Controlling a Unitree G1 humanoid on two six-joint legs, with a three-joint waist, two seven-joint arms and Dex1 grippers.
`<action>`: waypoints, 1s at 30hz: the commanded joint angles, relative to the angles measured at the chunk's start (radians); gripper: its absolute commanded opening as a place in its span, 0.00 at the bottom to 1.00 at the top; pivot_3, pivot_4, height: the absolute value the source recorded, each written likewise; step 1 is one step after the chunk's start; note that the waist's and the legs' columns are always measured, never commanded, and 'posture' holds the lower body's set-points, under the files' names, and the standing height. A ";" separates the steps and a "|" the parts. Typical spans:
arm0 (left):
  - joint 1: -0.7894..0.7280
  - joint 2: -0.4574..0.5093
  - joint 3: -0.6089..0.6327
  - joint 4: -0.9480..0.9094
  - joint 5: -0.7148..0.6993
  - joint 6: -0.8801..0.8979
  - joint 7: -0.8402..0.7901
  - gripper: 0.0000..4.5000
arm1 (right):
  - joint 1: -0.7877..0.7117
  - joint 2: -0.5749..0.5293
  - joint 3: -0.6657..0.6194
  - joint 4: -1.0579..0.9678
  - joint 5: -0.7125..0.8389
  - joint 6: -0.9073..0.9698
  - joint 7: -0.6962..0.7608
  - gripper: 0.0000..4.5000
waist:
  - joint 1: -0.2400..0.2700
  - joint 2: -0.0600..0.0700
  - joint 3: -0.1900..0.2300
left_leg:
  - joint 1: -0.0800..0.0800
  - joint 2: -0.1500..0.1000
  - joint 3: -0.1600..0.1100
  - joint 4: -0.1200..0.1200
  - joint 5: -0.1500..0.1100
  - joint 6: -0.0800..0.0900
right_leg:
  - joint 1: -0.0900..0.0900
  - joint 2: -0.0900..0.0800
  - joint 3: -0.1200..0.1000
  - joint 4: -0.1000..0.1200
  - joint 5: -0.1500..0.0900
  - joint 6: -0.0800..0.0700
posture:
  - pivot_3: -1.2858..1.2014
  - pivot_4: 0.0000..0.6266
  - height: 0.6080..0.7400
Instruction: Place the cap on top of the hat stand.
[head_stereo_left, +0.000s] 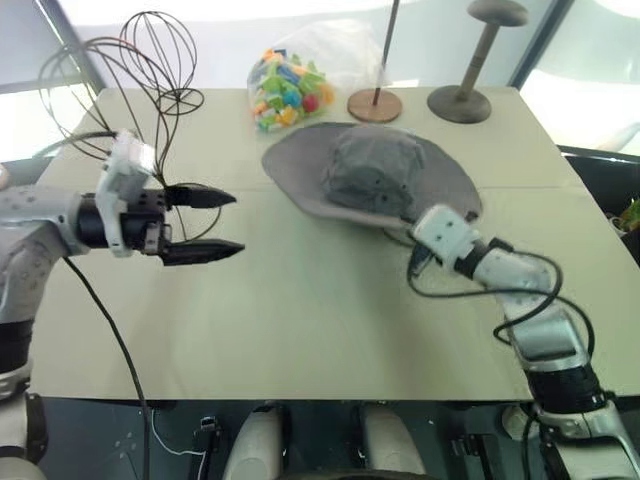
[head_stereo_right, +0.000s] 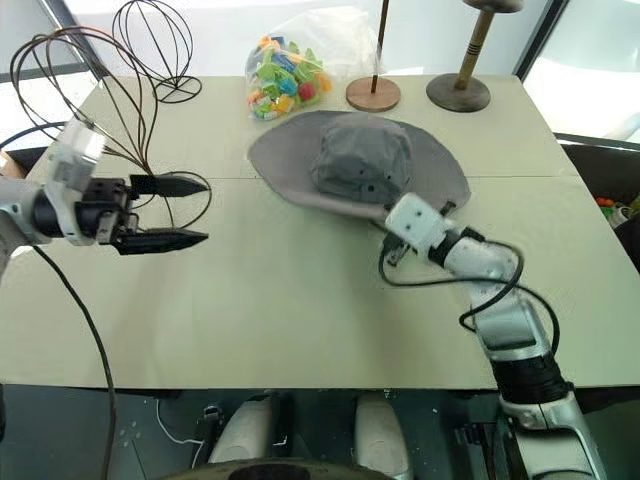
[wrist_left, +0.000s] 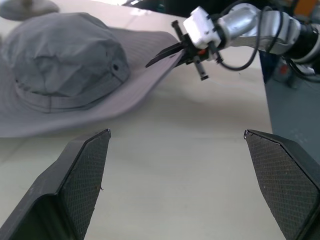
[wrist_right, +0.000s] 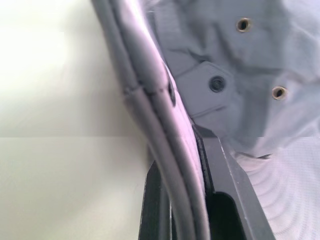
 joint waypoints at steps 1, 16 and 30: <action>0.030 0.027 0.171 -0.041 -0.091 0.068 0.069 1.00 | -0.203 -0.024 -0.095 -0.045 0.133 0.116 0.043 0.00 | -0.003 0.001 0.001 | 0.000 0.000 0.000 0.000 0.000 0.000 | 0.000 0.000 0.000 0.000 0.000 0.000 | 0.52 0.24 0.99; 0.450 0.021 0.993 -0.169 -0.329 0.342 0.323 1.00 | -1.204 0.178 -0.067 1.049 0.168 -0.093 -0.017 0.00 | -0.047 0.001 0.001 | -0.006 0.000 0.001 -0.005 0.001 -0.002 | -0.011 -0.003 0.000 0.001 0.000 0.000 | 0.52 0.24 0.99; 0.829 -0.087 1.361 -0.156 -0.415 0.316 0.380 1.00 | -1.503 0.404 -0.114 1.449 0.154 -0.393 -0.159 0.00 | -0.060 0.002 0.002 | -0.006 0.000 0.003 -0.009 0.003 -0.007 | -0.014 -0.006 0.001 0.001 0.000 -0.001 | 0.52 0.24 0.99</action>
